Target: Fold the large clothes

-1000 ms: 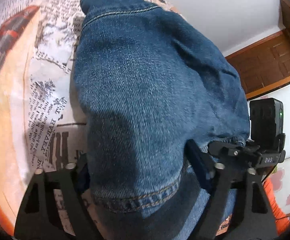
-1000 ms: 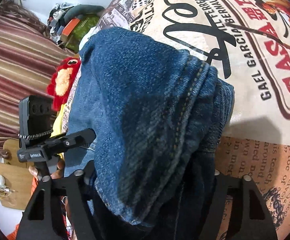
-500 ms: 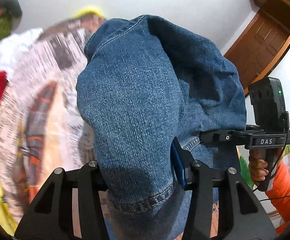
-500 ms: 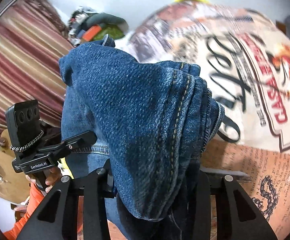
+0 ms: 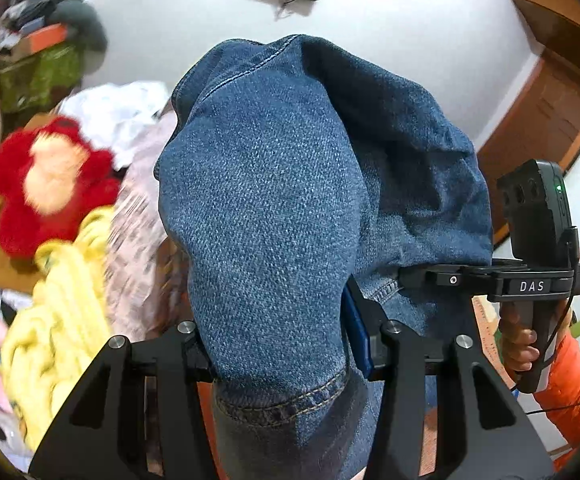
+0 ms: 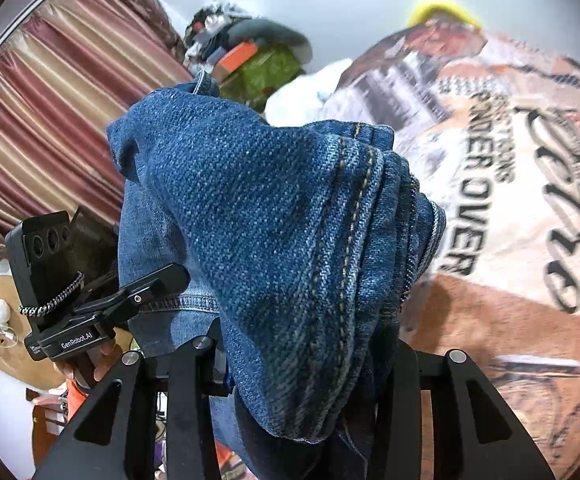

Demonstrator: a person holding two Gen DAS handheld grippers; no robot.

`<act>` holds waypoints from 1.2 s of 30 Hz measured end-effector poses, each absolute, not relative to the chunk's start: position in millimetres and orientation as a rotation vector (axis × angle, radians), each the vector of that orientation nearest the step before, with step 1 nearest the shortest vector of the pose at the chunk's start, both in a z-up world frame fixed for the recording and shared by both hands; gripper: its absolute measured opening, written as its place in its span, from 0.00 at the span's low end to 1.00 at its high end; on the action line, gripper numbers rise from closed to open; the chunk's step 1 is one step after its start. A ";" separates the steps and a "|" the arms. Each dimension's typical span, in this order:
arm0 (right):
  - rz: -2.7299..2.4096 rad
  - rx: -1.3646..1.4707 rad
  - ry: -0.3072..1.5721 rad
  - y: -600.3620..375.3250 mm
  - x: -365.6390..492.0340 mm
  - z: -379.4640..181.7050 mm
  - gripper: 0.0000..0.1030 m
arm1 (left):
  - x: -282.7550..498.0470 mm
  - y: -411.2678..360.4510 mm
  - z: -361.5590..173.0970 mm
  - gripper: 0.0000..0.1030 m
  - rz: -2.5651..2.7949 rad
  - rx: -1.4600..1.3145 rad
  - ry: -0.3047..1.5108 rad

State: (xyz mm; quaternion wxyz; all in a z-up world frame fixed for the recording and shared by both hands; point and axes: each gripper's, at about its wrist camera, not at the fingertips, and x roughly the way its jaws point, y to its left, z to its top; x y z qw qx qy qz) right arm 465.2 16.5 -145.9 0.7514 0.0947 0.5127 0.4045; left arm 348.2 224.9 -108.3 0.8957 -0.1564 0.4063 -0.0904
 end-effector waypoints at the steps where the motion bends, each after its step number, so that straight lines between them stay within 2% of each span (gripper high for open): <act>1: 0.887 0.208 1.139 24.4 466.5 -153.5 0.37 | 348.0 234.2 -113.5 0.47 -0.176 -0.335 0.856; 9: 0.851 0.204 1.379 75.5 487.8 -245.9 0.37 | 357.7 274.9 -196.3 0.47 -0.109 -0.438 1.020; 14: 0.812 0.187 1.438 89.3 502.6 -289.0 0.38 | 371.4 290.0 -243.3 0.49 -0.072 -0.479 1.074; 20: 0.842 0.196 1.461 83.6 518.1 -312.0 0.43 | 375.7 293.8 -268.6 0.69 -0.048 -0.503 1.057; 21: 0.848 0.192 1.459 80.8 514.6 -312.9 0.45 | 379.9 300.1 -272.2 0.71 -0.049 -0.512 1.057; 24: 0.815 0.146 1.416 66.0 509.8 -305.2 0.61 | 384.5 310.0 -276.7 0.71 -0.041 -0.534 1.055; 25: 0.808 0.126 1.395 59.8 507.9 -301.3 0.63 | 383.5 309.6 -274.0 0.71 -0.032 -0.526 1.056; 32: 0.776 0.004 1.290 26.0 486.9 -262.5 0.63 | 356.0 296.8 -225.7 0.71 0.098 -0.367 1.006; 36: 0.726 -0.043 1.158 9.0 459.6 -215.9 0.63 | 329.2 288.9 -189.6 0.71 0.126 -0.331 0.943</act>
